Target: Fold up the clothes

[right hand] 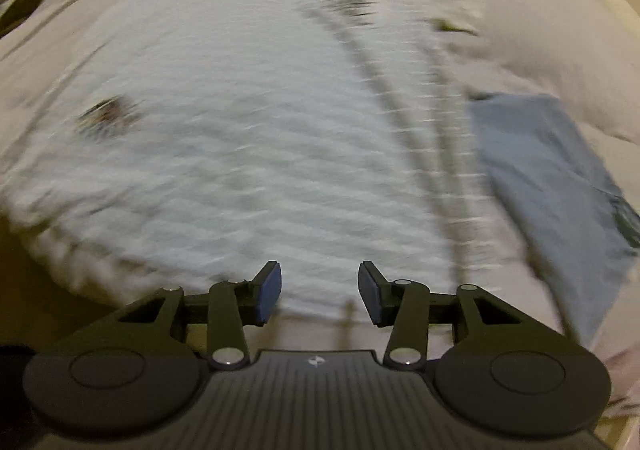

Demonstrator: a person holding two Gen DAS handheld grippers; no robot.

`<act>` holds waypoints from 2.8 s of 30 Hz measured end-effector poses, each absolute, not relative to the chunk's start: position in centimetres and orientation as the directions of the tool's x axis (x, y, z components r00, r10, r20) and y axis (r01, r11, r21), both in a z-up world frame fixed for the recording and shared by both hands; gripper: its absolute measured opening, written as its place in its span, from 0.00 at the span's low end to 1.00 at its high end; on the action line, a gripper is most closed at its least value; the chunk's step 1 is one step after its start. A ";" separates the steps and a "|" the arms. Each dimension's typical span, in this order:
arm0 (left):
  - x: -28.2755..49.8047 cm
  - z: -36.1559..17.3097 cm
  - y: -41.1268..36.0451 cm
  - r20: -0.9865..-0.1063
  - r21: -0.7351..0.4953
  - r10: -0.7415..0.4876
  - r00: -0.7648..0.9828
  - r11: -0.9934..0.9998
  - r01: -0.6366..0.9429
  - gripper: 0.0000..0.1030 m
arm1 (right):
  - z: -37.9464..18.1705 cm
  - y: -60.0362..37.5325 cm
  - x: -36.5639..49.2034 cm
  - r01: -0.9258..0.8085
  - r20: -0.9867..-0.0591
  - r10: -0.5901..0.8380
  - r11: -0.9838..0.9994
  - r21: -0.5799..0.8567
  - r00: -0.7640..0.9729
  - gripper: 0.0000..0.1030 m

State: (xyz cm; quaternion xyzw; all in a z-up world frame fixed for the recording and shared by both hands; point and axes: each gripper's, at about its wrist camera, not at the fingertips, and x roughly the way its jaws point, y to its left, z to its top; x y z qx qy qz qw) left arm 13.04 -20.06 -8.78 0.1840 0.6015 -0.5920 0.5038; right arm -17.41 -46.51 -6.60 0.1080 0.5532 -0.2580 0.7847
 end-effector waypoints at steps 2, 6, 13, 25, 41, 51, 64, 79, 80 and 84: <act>13.2 -8.6 -21.4 -0.834 -0.506 -0.381 -0.400 0.236 0.830 0.12 | -6.8 -49.3 -17.9 0.563 -0.916 -0.308 0.818 -0.118 0.256 0.45; 13.9 -7.9 -24.2 -0.848 -0.470 -0.389 -0.360 0.238 0.850 0.14 | -8.4 -54.1 -19.0 0.582 -0.918 -0.312 0.804 -0.118 0.246 0.44; 14.9 -6.1 -29.1 -0.864 -0.417 -0.412 -0.289 0.264 0.870 0.24 | -9.0 -59.0 -20.6 0.624 -0.904 -0.390 0.754 -0.205 0.174 0.34; 16.0 -5.5 -33.1 -0.886 -0.338 -0.420 -0.196 0.297 0.893 0.32 | -8.6 -62.5 -17.9 0.631 -0.899 -0.376 0.760 -0.159 0.227 0.38; 26.7 -6.4 -32.7 -0.890 -0.237 -0.456 0.009 0.479 0.845 0.39 | -4.5 -65.3 -10.6 0.642 -0.885 -0.364 0.760 -0.102 0.290 0.41; 34.6 -6.3 -33.0 -0.878 -0.169 -0.449 0.165 0.614 0.771 0.41 | -5.1 -65.5 -3.5 0.499 -0.893 -0.264 0.865 -0.052 0.365 0.43; 43.2 -5.7 -37.7 -0.853 -0.138 -0.479 0.205 0.587 0.798 0.51 | -3.7 -59.3 8.3 0.253 -0.868 -0.117 0.967 0.010 0.483 0.45; 51.2 -9.9 -41.9 -0.851 -0.201 -0.513 0.115 0.519 0.831 0.47 | -3.4 -57.2 11.9 0.428 -0.895 -0.293 0.894 -0.131 0.337 0.51; 51.3 -10.2 -42.1 -0.855 -0.199 -0.506 0.114 0.523 0.829 0.44 | -2.8 -58.3 11.4 0.444 -0.892 -0.316 0.883 -0.153 0.322 0.51; 50.5 -9.8 -42.8 -0.864 -0.137 -0.472 0.173 0.552 0.822 0.39 | -1.9 -65.3 8.7 0.519 -0.867 -0.421 0.821 -0.239 0.266 0.51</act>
